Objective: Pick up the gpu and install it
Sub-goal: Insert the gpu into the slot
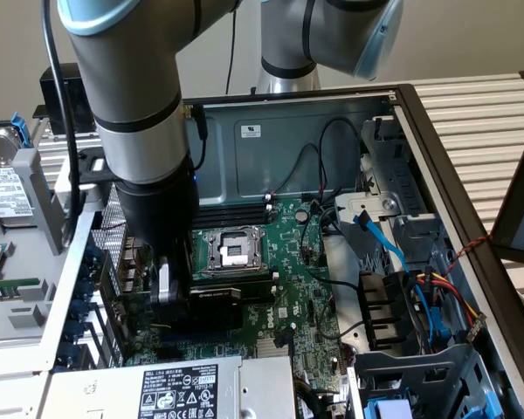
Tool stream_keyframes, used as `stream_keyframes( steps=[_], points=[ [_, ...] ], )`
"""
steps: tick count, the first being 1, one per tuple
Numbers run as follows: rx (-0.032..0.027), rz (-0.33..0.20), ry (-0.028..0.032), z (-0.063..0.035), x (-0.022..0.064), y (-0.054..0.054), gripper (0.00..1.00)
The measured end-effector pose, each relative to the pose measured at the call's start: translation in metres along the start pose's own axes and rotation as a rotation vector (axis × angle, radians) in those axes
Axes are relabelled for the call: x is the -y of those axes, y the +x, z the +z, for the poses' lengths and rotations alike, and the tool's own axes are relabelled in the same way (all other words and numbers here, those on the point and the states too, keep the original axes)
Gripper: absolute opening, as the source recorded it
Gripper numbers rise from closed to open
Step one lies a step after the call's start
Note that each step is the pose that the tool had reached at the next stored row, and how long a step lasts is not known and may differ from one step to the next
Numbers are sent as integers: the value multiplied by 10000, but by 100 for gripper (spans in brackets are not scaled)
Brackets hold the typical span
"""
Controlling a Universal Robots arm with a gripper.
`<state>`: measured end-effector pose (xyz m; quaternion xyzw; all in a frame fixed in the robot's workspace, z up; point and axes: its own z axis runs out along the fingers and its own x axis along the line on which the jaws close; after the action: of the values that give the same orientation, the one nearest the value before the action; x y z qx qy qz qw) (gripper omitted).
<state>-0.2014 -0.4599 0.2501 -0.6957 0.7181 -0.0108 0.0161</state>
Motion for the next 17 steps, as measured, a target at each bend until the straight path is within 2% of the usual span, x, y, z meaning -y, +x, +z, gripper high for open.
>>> stream_keyframes(
  steps=[8,13,17],
  points=[
    [0,0,0,-281,11,0,34],
    [1,0,1,-355,14,-1,34],
    [16,1,1,-366,14,4,34]
  ],
)
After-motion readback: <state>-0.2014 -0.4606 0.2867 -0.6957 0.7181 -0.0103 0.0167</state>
